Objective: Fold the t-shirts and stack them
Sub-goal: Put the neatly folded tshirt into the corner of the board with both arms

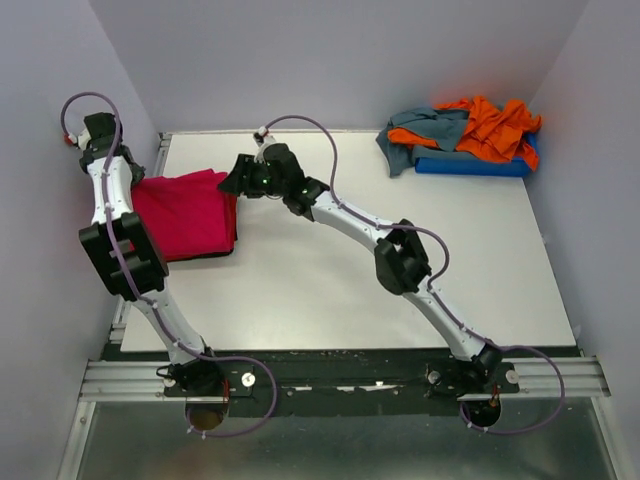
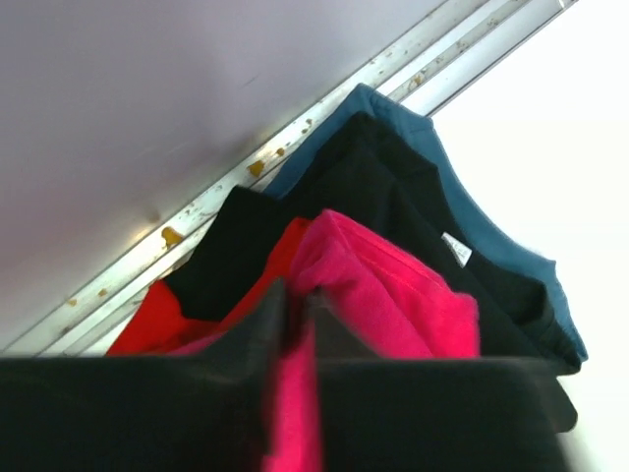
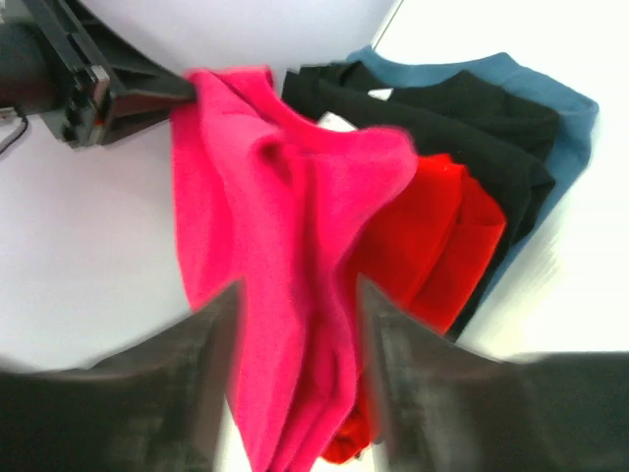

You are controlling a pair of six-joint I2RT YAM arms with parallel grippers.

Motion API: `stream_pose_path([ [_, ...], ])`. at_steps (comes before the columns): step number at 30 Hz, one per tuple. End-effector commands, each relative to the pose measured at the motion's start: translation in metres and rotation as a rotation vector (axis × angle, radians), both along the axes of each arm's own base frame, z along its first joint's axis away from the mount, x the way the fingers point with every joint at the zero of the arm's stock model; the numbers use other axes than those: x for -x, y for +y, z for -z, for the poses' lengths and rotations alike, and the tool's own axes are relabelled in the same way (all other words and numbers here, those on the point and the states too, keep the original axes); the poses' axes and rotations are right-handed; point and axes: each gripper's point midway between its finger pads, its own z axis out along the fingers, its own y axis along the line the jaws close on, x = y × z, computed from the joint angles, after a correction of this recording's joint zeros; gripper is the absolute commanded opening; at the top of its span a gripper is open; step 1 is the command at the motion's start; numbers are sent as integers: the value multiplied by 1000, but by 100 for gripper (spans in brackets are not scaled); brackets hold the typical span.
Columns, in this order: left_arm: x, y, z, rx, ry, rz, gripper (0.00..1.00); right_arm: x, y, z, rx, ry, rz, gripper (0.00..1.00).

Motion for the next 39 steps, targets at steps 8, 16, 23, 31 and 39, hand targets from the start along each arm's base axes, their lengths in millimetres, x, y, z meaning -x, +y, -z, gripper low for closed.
stream_pose_path([
  [8,-50,-15,-23,14,-64,95,86,-52,-45,-27,-60,-43,136,81],
  [16,-21,-66,-60,39,-156,167,80,-13,-80,-52,-4,-56,104,51],
  [23,9,-136,-63,177,-332,288,78,32,-136,-58,1,-61,122,47],
  [31,36,-214,-67,253,-445,486,83,82,-204,-35,55,-44,159,54],
  [39,53,-325,-48,235,-476,739,99,103,-298,-15,148,-55,362,100],
])
